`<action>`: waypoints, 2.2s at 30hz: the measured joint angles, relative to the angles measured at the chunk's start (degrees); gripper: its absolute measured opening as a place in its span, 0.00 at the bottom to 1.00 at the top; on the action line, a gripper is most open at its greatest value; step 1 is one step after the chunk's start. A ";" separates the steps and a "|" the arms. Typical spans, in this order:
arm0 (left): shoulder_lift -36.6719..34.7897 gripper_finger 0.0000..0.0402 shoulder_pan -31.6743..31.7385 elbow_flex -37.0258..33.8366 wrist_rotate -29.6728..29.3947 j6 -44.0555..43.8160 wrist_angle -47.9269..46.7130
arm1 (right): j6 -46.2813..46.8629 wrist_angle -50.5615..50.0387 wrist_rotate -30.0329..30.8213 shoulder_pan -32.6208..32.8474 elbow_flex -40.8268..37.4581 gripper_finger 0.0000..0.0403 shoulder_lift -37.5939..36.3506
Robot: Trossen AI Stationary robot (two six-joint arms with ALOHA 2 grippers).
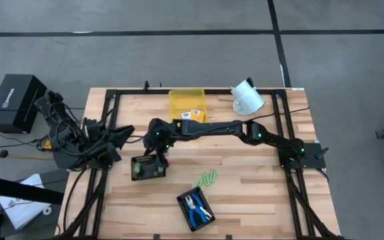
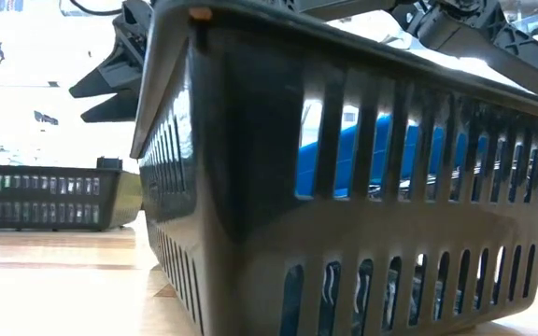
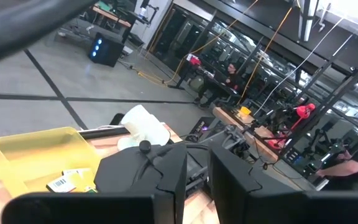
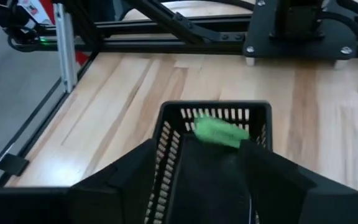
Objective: Pick & Place School Supplies
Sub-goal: Put the green eraser into the left black bin
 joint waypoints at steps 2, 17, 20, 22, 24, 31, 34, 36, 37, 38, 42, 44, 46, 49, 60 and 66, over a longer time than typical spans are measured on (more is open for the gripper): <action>0.00 0.14 0.00 0.00 0.00 0.00 0.10 | 0.37 0.63 -0.86 0.03 0.00 0.53 0.00; 1.75 0.14 0.02 0.00 0.91 0.94 1.83 | 3.10 -8.17 -10.07 -1.15 0.90 0.42 -7.76; 3.58 0.14 0.02 0.00 1.02 -1.15 2.91 | -1.82 -18.24 -10.01 -1.71 0.90 0.41 -11.11; 5.36 0.14 0.07 0.00 1.04 -3.07 3.03 | -5.58 -25.92 -9.99 -2.19 0.90 0.41 -12.82; 7.64 0.14 0.71 0.00 1.77 -4.94 3.13 | -8.72 -33.75 -9.97 -2.73 0.90 0.41 -14.20; 17.29 0.14 7.69 0.00 13.76 -15.47 3.72 | -20.39 -58.83 -9.81 -4.64 0.68 0.40 -17.22; 21.54 0.14 11.96 -0.02 21.28 -18.17 3.76 | -21.10 -60.51 -9.82 -6.02 -2.30 0.38 -18.02; 23.98 0.14 14.72 -0.02 25.32 -19.90 4.04 | -21.86 -60.42 -9.85 -7.06 -5.68 0.37 -19.82; 25.23 0.14 16.14 -0.02 27.25 -20.84 4.18 | -22.48 -60.34 -10.20 -7.67 -7.56 0.37 -20.99; 26.55 0.14 17.53 -0.02 29.24 -21.43 4.24 | -23.21 -60.57 -11.24 -8.30 -9.87 0.36 -22.27; 31.35 0.14 23.39 -0.02 37.93 -21.20 7.41 | -24.61 -59.74 -18.77 -10.67 -22.07 0.34 -27.62; 33.56 0.14 26.35 -0.02 42.92 -19.21 10.25 | -24.65 -56.71 -23.49 -11.70 -29.62 0.34 -32.37; 35.69 0.14 29.11 -0.02 47.53 -15.80 13.62 | -24.63 -52.97 -27.95 -12.49 -37.24 0.33 -37.84; 37.95 0.14 33.36 -0.02 55.24 -11.31 18.47 | -21.93 -48.03 -30.83 -13.63 -48.33 0.33 -45.69; 40.50 0.14 46.67 -0.02 82.43 -7.30 21.44 | 4.59 -24.33 -27.75 -19.16 -85.89 0.33 -79.55; 41.51 0.14 51.92 -0.02 92.97 -7.39 18.77 | 27.92 0.25 -20.55 -17.81 -98.60 0.33 -89.45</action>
